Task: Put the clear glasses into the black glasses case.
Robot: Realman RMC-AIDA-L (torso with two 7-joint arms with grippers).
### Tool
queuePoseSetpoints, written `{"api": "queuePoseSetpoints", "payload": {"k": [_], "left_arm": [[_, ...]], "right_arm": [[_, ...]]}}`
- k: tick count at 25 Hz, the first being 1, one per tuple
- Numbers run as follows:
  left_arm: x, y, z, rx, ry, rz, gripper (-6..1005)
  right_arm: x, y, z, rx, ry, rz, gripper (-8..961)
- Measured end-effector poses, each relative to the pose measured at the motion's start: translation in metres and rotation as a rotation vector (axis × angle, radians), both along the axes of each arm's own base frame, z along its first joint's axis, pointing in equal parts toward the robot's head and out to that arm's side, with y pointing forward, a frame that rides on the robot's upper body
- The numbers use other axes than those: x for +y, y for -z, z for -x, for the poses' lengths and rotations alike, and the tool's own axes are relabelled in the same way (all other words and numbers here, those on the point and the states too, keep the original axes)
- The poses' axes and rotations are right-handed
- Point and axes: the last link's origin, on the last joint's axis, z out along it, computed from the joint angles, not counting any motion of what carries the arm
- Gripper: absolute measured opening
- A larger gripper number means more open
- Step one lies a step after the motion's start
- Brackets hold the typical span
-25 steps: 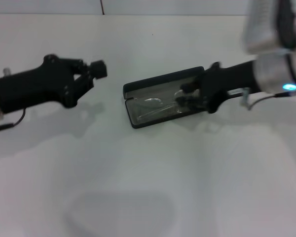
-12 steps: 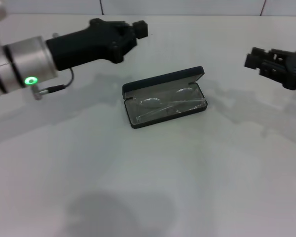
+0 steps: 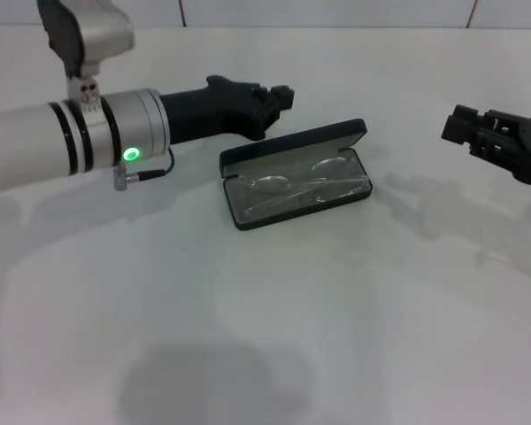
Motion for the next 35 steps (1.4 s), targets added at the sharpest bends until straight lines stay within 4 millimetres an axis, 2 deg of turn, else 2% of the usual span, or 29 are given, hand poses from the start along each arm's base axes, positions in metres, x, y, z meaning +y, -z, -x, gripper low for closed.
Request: {"api": "queuePoseSetpoints", "payload": {"k": [12, 22, 28, 31, 35], "left_arm": [[-0.007, 0.012, 0.012, 0.034, -0.045, 0.025, 54], [-0.022, 0.026, 0.023, 0.021, -0.095, 0.087, 54], [-0.038, 0.031, 0.029, 0.009, -0.083, 0.137, 55], [-0.041, 0.022, 0.022, -0.047, -0.023, 0.127, 55], [-0.054, -0.009, 0.011, -0.178, 0.137, 0.054, 55]], "right_arm": [[0.006, 0.004, 0.006, 0.002, -0.009, 0.003, 307], [0.013, 0.008, 0.010, -0.003, -0.008, 0.008, 307], [0.015, 0.008, 0.008, -0.010, 0.000, 0.000, 308], [0.015, 0.007, 0.008, -0.017, -0.008, -0.009, 308], [0.017, 0.004, 0.008, -0.033, -0.020, -0.030, 308]]}}
